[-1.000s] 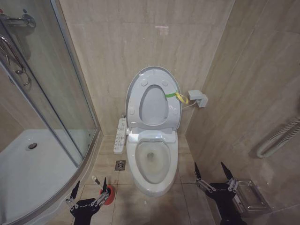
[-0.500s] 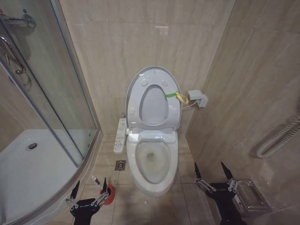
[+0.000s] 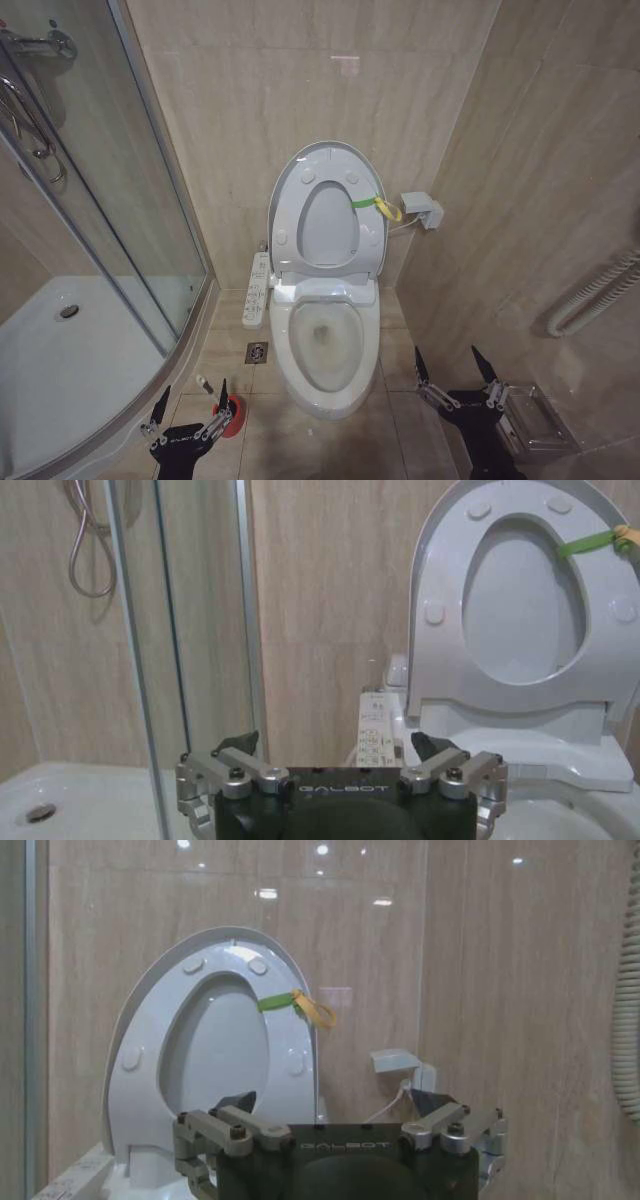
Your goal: Open the toilet lid, clean the toilet bowl with a toilet brush, close the toilet lid, and flush.
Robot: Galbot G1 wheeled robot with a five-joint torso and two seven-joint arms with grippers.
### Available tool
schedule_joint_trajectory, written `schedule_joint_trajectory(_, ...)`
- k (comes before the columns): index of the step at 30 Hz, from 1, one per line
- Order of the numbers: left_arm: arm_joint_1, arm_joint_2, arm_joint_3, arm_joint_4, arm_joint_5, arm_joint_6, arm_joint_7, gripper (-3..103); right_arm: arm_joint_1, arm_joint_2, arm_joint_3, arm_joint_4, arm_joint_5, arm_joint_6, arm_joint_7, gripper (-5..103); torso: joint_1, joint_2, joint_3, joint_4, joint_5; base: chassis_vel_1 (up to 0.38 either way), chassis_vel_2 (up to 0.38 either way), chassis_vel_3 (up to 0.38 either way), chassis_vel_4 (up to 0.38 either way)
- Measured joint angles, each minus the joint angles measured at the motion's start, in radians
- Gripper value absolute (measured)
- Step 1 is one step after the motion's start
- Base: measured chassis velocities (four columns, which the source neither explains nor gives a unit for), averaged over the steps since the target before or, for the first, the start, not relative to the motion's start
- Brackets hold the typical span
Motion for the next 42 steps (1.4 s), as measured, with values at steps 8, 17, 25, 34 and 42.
schedule_joint_trajectory(8,0.000,0.000,0.000,0.000,0.000,0.000,0.000,99,0.000,0.000,0.000,0.000,0.000,0.000,0.000,100,0.000,0.000,0.000,0.0000,0.0000,0.000,0.000,0.000,0.000)
schedule_joint_trajectory(17,0.000,0.000,0.000,0.000,0.000,0.000,0.000,99,0.000,0.000,0.000,0.000,0.000,0.000,0.000,100,0.000,0.000,0.000,0.0000,0.0000,0.000,0.000,0.000,0.000)
schedule_joint_trajectory(25,0.000,0.000,0.000,0.000,0.000,0.000,0.000,99,0.000,0.000,0.000,0.000,0.000,0.000,0.000,100,0.000,0.000,0.000,0.0000,0.0000,0.000,0.000,0.000,0.000)
schedule_joint_trajectory(34,0.000,0.000,0.000,0.000,0.000,0.000,0.000,99,0.000,0.000,0.000,0.000,0.000,0.000,0.000,100,0.000,0.000,0.000,0.0000,0.0000,0.000,0.000,0.000,0.000)
schedule_joint_trajectory(42,0.000,0.000,0.000,0.000,0.000,0.000,0.000,99,0.000,0.000,0.000,0.000,0.000,0.000,0.000,100,0.000,0.000,0.000,0.0000,0.0000,0.000,0.000,0.000,0.000)
